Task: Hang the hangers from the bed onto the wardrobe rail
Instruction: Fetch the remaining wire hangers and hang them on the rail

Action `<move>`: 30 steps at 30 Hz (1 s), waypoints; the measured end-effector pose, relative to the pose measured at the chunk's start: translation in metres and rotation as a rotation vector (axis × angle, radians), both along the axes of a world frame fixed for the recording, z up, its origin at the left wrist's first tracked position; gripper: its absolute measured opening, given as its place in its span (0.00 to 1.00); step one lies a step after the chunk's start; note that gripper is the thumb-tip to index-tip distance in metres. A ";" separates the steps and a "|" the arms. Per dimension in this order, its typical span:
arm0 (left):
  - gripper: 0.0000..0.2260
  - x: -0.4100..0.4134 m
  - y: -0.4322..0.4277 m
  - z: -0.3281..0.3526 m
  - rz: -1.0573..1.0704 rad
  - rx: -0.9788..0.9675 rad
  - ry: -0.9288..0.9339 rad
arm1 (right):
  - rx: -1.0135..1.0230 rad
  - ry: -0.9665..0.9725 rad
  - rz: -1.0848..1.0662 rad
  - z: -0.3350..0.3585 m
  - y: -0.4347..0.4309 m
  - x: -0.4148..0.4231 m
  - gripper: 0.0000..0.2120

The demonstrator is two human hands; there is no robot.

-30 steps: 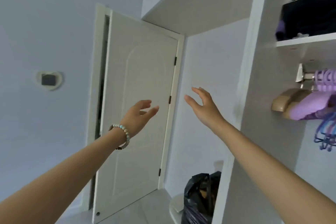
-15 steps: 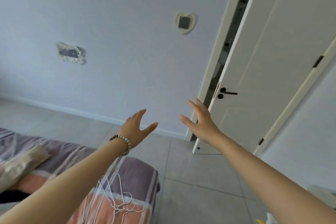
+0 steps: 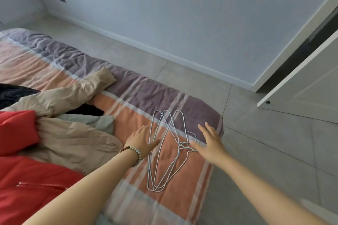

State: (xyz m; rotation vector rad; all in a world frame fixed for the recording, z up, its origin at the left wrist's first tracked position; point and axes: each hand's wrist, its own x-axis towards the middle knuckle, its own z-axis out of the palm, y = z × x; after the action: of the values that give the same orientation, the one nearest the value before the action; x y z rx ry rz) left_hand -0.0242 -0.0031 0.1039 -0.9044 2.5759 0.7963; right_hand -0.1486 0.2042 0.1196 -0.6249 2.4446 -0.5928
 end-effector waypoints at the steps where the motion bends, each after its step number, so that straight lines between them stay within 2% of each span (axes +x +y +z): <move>1: 0.35 0.006 -0.003 -0.018 0.005 0.006 -0.037 | 0.029 -0.019 0.006 -0.020 -0.002 0.005 0.35; 5: 0.34 0.025 -0.012 -0.082 0.041 0.039 -0.161 | 0.140 -0.068 0.078 -0.090 -0.003 0.021 0.35; 9: 0.35 0.039 -0.013 -0.136 0.065 0.091 -0.241 | 0.142 -0.155 0.054 -0.142 -0.006 0.031 0.35; 14: 0.30 0.039 -0.006 -0.176 0.105 0.197 -0.253 | -0.001 -0.381 -0.225 -0.190 -0.022 0.041 0.28; 17: 0.26 0.035 0.000 -0.190 0.262 0.353 -0.142 | -0.135 -0.569 -0.462 -0.211 -0.034 0.047 0.23; 20: 0.22 0.031 0.006 -0.199 0.396 0.441 -0.095 | -0.206 -0.669 -0.624 -0.225 -0.040 0.051 0.23; 22: 0.19 0.031 0.008 -0.206 0.459 0.504 -0.086 | -0.247 -0.692 -0.692 -0.228 -0.044 0.052 0.20; 26: 0.04 0.033 0.014 -0.213 0.427 0.516 -0.021 | -0.270 -0.636 -0.730 -0.232 -0.049 0.054 0.04; 30: 0.12 0.033 0.020 -0.198 0.413 0.432 0.101 | -0.241 -0.553 -0.624 -0.223 -0.048 0.053 0.11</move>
State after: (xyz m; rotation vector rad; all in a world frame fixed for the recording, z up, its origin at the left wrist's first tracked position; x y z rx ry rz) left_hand 0.0085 0.0173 -0.0941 -1.2859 2.1768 1.4734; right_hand -0.0956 0.1562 -0.1037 0.2313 2.0158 -1.1399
